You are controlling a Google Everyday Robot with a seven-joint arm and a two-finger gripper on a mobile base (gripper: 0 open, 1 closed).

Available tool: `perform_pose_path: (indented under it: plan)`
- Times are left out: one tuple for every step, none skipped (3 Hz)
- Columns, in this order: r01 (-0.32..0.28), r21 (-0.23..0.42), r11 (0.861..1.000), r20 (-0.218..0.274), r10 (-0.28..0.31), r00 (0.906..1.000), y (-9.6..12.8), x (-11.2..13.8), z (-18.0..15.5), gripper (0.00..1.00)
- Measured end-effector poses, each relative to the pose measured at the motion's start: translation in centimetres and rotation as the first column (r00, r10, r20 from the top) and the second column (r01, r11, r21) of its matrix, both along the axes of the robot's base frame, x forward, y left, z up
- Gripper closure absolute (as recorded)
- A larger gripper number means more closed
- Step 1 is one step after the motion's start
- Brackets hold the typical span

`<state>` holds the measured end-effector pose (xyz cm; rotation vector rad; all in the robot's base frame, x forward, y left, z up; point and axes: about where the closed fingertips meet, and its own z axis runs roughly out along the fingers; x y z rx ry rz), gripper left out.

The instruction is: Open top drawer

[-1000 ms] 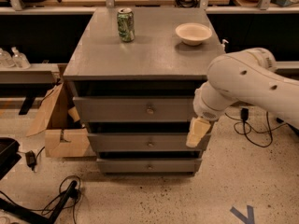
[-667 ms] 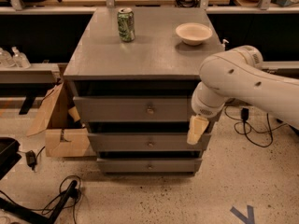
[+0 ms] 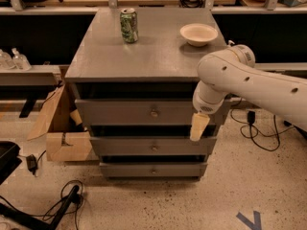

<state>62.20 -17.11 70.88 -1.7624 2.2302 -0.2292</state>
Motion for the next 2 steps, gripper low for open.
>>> perform_pose_path:
  plan:
    - [-0.042, -0.008, 0.999, 0.012, 0.042, 0.9991, 1.0, 2.0, -0.5, 0.0]
    - [-0.095, -0.049, 0.994, 0.017, 0.096, 0.9952, 2.0, 3.3, -0.9, 0.0]
